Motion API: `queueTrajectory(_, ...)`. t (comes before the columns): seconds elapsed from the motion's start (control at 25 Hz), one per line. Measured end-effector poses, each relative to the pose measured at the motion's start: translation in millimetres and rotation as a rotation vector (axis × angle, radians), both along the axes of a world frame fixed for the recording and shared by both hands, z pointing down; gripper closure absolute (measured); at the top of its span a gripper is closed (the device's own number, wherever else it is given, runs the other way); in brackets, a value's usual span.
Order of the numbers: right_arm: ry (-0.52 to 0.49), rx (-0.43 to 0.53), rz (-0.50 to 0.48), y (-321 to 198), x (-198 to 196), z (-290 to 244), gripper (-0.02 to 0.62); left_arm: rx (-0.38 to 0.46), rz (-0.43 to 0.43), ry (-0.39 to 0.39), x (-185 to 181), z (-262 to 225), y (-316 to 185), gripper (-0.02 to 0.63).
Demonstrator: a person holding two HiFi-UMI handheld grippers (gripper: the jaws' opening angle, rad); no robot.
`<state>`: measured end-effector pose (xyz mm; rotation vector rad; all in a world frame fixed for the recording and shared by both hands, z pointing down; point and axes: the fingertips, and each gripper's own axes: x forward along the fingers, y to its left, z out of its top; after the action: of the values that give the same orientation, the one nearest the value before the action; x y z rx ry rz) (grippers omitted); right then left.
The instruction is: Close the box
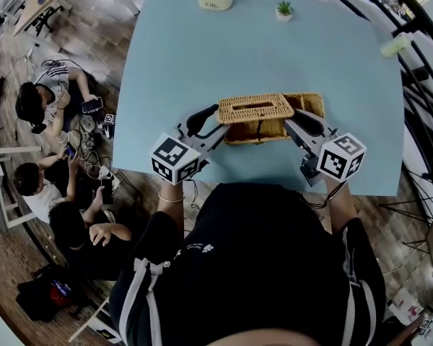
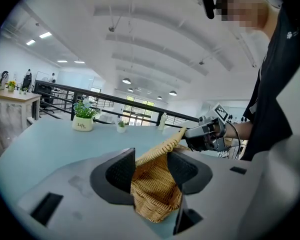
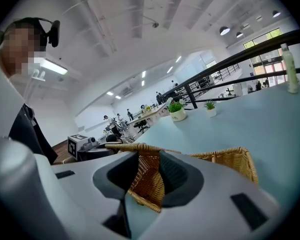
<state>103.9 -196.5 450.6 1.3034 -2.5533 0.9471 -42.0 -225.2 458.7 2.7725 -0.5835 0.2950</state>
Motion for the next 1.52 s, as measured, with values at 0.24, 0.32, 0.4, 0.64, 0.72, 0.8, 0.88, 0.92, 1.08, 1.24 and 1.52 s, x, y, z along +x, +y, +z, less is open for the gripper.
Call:
queueTrajectory(0.24, 0.006, -0.032, -0.031, 8, 1, 8, 0.468, 0.016, -0.015, -0.051, 2, 7, 9, 0.423)
queueTrajectory(0.32, -0.002, -0.045, -0.044, 9, 0, 12, 0.468, 0.009, -0.023, -0.070, 2, 10, 11, 0.422)
queueTrajectory(0.4, -0.010, -0.060, -0.057, 11, -3, 17, 0.471, -0.015, -0.034, -0.078, 0, 13, 15, 0.420)
queueTrajectory(0.64, -0.042, -0.108, -0.088, 20, -11, 31, 0.482, -0.070, -0.072, -0.078, -4, 25, 28, 0.420)
queueTrajectory(0.72, -0.044, -0.117, -0.093, 22, -13, 34, 0.482, -0.081, -0.079, -0.077, -4, 27, 30, 0.420)
queueTrajectory(0.8, -0.051, -0.128, -0.097, 24, -14, 36, 0.482, -0.095, -0.083, -0.075, -5, 29, 33, 0.420)
queueTrajectory(0.88, -0.056, -0.135, -0.099, 26, -14, 39, 0.482, -0.112, -0.089, -0.072, -5, 33, 36, 0.420)
queueTrajectory(0.92, -0.056, -0.138, -0.098, 27, -14, 41, 0.482, -0.121, -0.095, -0.069, -6, 34, 36, 0.420)
queueTrajectory(1.08, -0.065, -0.154, -0.090, 33, -14, 45, 0.482, -0.167, -0.131, -0.049, -7, 39, 38, 0.420)
queueTrajectory(1.24, -0.060, -0.171, -0.096, 39, -13, 49, 0.482, -0.211, -0.161, -0.042, -9, 45, 42, 0.420)
queueTrajectory(1.52, -0.066, -0.196, -0.086, 42, -10, 55, 0.482, -0.232, -0.177, -0.064, -13, 54, 44, 0.420)
